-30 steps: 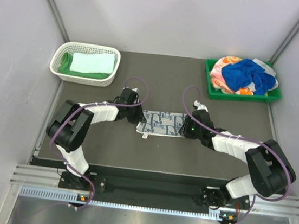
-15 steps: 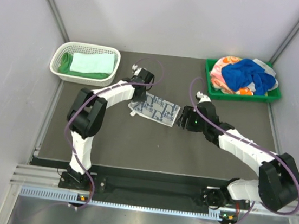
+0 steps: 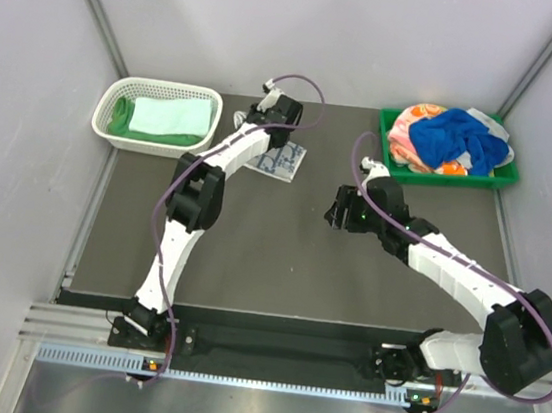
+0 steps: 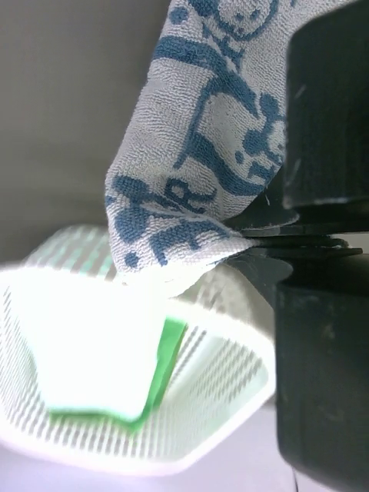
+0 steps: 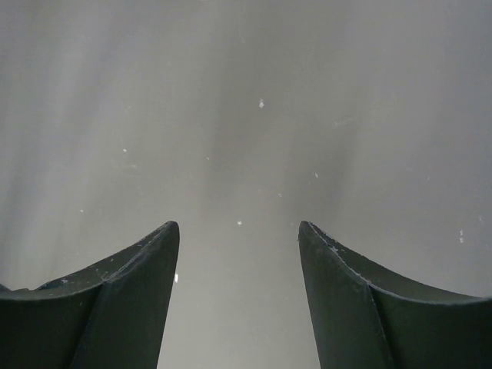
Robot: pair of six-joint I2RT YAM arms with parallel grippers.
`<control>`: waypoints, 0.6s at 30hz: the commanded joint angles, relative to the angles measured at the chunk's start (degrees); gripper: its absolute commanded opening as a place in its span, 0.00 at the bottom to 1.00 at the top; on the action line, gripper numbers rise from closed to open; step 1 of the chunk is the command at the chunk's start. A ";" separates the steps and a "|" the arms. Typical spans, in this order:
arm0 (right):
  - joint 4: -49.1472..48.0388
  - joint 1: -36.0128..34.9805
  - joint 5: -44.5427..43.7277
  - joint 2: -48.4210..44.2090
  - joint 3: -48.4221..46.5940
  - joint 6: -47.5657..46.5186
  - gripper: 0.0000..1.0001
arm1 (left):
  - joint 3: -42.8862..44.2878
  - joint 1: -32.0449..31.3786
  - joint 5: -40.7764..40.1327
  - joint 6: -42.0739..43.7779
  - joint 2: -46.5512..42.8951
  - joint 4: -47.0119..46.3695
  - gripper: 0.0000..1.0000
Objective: Fold and stack the towels
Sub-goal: Neatly place the folded towel into the bin
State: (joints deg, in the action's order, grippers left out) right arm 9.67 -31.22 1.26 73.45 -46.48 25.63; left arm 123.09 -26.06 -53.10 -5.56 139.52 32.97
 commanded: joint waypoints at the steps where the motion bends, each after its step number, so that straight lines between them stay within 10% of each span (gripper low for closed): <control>1: -0.35 0.46 1.55 0.99 -4.14 -2.42 0.64 | 2.78 3.73 -9.65 10.91 -1.53 -8.43 0.00; 18: 0.08 0.02 1.82 6.97 -10.03 -3.48 0.63 | -13.13 15.51 -8.69 31.23 -7.16 -44.04 0.00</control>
State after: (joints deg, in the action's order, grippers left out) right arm 10.44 -31.22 3.11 79.90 -53.08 22.92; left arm 111.59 -12.64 -61.10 22.65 137.19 -2.07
